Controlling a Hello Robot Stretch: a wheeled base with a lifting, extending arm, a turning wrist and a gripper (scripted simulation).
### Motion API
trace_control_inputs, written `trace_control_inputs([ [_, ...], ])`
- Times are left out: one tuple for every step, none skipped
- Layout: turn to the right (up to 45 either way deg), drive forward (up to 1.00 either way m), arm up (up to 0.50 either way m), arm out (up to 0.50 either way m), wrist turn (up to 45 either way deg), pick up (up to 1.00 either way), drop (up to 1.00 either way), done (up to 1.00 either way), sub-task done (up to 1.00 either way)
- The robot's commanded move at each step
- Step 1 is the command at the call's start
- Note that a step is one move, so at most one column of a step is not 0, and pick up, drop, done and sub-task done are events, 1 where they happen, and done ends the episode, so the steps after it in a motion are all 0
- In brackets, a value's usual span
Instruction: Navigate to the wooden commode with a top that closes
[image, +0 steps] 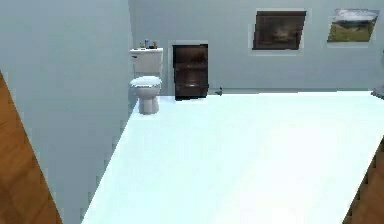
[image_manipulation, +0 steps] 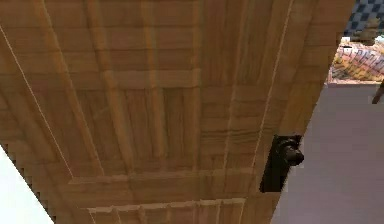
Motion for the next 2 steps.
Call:
trace_control_inputs([
  [0.0, 1.00, 0.00, 0.00, 0.0, 0.00, 0.00, 0.00, 0.00],
  [0.0, 1.00, 0.00, 0.00, 0.0, 0.00, 0.00, 0.00, 0.00],
])
